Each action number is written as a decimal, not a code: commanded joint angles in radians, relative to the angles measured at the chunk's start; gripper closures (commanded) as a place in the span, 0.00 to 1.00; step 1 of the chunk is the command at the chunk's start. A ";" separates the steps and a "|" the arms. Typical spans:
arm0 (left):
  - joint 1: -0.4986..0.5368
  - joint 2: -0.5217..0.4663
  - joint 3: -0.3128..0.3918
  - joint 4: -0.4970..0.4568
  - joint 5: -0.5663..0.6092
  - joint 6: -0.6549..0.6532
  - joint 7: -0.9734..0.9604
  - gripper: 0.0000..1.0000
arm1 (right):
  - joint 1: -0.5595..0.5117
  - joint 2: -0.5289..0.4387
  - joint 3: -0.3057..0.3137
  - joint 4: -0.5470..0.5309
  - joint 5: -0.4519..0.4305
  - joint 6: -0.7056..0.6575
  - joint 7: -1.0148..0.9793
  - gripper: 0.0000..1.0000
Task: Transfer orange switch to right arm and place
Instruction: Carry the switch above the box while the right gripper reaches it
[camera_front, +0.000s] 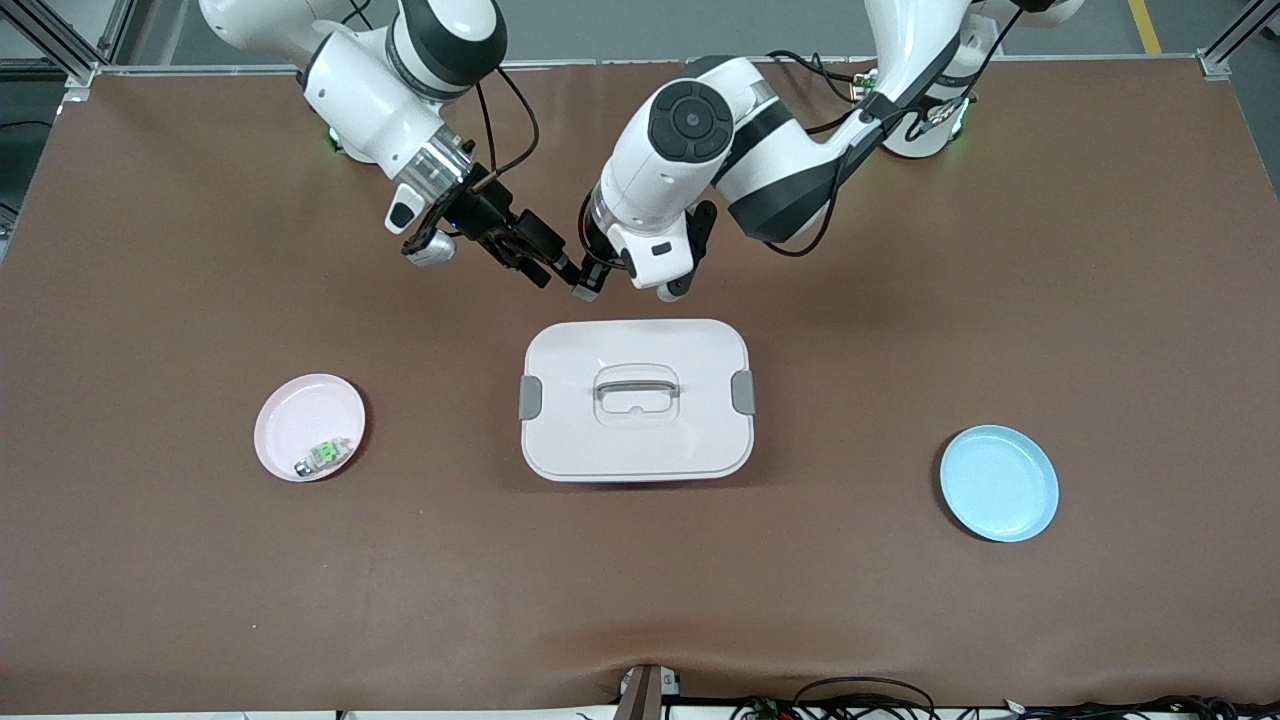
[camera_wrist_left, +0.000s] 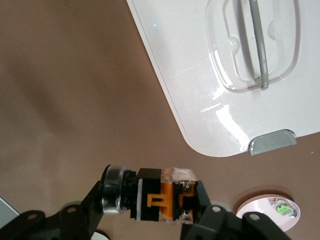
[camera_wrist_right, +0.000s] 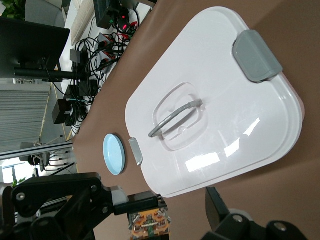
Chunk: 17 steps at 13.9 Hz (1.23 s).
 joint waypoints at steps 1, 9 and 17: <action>-0.023 0.003 0.006 0.042 0.012 0.008 -0.016 1.00 | 0.025 0.022 -0.004 -0.011 0.029 -0.013 -0.068 0.00; -0.023 0.009 0.014 0.050 0.012 0.008 -0.016 1.00 | -0.052 -0.033 -0.009 -0.077 0.029 -0.122 -0.163 0.00; -0.026 0.019 0.027 0.067 0.012 0.008 -0.020 1.00 | -0.030 -0.130 -0.005 -0.146 0.056 -0.120 -0.142 0.00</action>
